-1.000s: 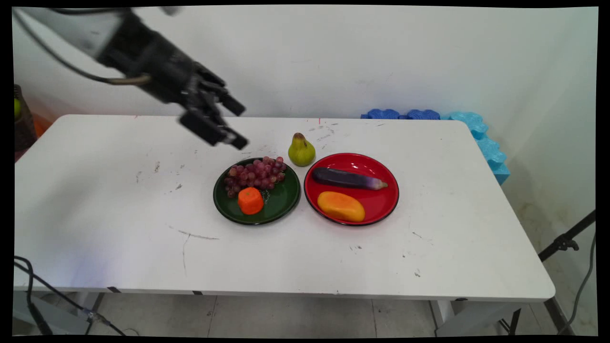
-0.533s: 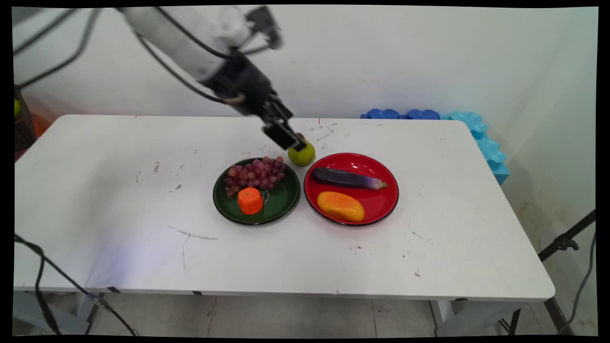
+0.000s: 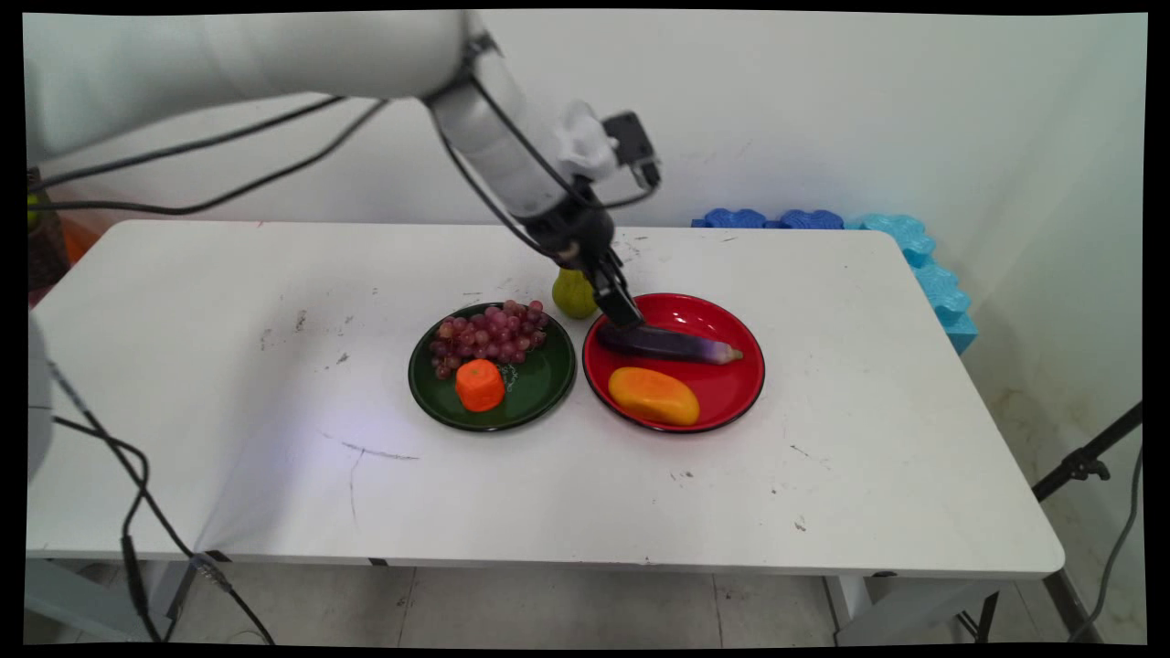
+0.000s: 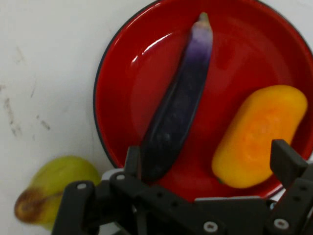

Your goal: Pick up the eggplant from the red plate

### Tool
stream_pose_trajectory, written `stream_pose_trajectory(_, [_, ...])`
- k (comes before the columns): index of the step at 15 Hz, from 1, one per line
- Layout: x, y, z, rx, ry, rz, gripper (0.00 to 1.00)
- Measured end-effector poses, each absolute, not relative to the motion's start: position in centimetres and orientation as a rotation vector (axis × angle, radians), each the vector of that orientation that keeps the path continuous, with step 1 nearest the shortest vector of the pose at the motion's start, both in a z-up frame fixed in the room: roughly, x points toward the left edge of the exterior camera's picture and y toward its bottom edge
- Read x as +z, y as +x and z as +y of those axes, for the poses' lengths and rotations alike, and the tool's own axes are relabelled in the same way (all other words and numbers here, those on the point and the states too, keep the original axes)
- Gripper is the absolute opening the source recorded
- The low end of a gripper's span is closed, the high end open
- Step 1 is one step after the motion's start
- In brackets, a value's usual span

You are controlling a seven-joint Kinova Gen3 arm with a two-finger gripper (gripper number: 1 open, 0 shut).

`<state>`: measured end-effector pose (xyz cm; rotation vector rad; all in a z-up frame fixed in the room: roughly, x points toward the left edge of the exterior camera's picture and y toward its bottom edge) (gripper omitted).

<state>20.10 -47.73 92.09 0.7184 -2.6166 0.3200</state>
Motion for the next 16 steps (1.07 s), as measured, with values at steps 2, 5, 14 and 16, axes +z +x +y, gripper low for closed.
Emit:
stream_pose_trajectory(2, [90.1,18.6,-49.3,0.307,0.675,-2.661,1.00])
stream_pose_trajectory(5, [87.4,16.7,-51.3,0.273,0.597,-2.720,1.00])
stream_pose_trajectory(14, [82.3,12.9,-55.2,0.217,0.416,-2.795,1.00])
stream_pose_trajectory(16, [81.9,12.6,-55.5,0.215,0.395,-2.801,0.00])
